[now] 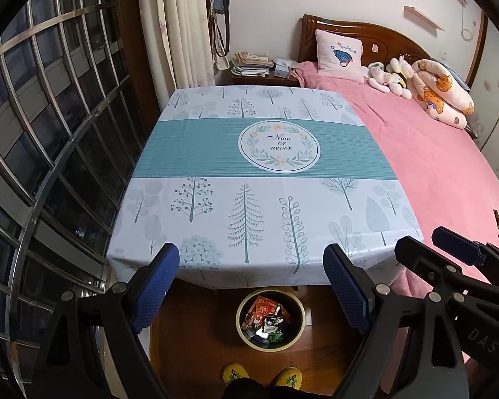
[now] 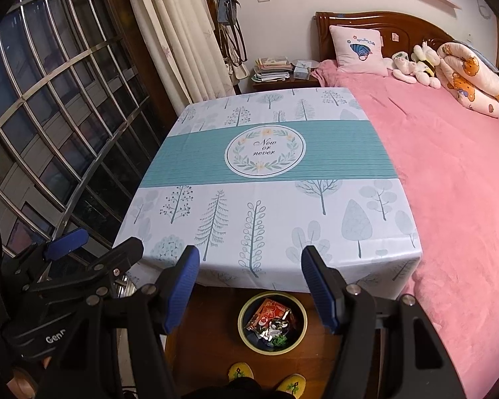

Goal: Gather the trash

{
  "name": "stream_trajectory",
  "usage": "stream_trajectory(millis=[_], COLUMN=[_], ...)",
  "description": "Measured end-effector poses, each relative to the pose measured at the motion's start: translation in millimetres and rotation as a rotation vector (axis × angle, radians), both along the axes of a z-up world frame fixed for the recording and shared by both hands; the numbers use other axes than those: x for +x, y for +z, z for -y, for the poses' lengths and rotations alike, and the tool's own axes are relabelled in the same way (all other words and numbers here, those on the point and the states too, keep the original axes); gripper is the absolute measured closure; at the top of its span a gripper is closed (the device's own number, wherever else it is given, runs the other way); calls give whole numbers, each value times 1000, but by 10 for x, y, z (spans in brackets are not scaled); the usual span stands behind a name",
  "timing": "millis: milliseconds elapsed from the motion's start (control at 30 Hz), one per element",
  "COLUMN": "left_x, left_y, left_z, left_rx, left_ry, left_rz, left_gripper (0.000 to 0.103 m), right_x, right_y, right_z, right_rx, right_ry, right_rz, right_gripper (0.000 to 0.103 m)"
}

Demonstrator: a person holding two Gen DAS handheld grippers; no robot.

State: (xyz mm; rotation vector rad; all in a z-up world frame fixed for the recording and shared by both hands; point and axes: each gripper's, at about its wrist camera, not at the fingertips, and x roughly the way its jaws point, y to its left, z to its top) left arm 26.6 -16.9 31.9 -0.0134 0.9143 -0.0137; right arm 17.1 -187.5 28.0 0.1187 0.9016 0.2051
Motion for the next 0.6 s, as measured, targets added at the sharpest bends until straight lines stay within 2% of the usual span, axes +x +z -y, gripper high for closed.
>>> stream_trajectory(millis=[267, 600], left_x=[3, -63], left_y=[0, -48], left_z=[-26, 149], left_rx=[-1, -3], left_ry=[-6, 13], left_rz=[0, -13], left_gripper=[16, 16], right_x=[-13, -52], right_y=[-12, -36], right_z=[13, 45], right_rx=[5, 13], right_ry=[2, 3], right_rz=[-1, -8], right_gripper=[39, 39])
